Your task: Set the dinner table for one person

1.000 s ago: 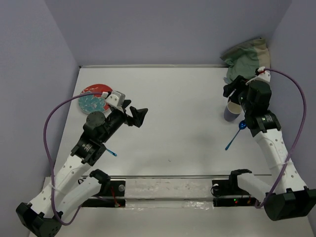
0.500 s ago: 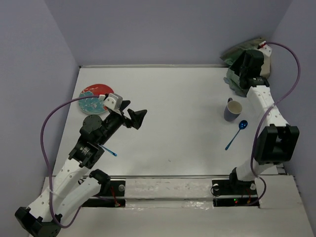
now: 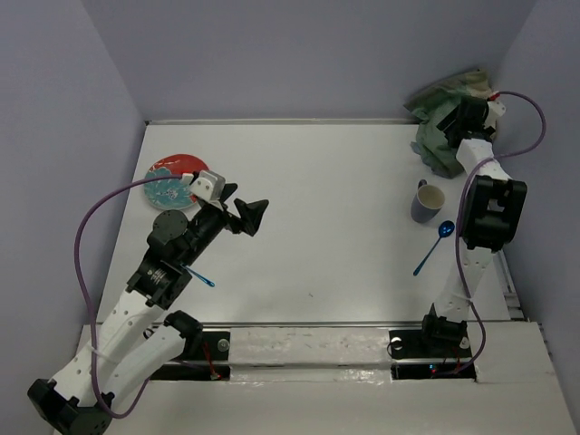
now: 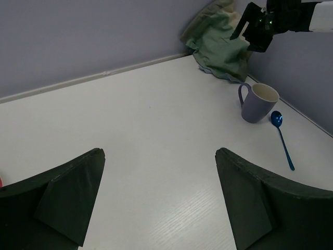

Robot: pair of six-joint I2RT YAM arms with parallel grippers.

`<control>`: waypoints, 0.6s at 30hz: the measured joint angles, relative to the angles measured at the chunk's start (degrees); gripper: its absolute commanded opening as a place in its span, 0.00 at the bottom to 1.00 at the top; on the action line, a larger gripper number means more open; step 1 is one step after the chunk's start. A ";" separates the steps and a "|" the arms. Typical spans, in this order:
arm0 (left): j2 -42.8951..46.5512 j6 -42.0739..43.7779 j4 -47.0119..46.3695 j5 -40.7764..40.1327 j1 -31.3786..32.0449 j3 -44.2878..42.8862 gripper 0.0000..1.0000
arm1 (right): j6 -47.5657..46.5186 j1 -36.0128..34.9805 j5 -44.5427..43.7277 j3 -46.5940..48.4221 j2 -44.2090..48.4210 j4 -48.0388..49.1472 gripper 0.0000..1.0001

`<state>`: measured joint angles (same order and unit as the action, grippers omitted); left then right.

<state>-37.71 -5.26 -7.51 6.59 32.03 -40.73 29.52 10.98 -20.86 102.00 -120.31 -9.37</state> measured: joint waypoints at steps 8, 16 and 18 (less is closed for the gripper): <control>-3.10 0.79 -0.11 -0.68 0.00 0.22 0.99 | 5.29 5.81 5.62 4.70 -11.08 1.99 0.79; -6.78 1.42 -0.17 -0.66 0.00 0.63 0.99 | 4.90 5.68 9.22 8.07 -17.16 7.28 0.14; -7.43 1.46 -0.17 -0.66 0.00 0.63 0.99 | 4.35 5.49 10.23 8.72 -17.70 8.66 0.00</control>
<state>-45.15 -3.79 -7.68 5.93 32.03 -40.10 33.87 16.47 -10.63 110.72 -138.02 -0.71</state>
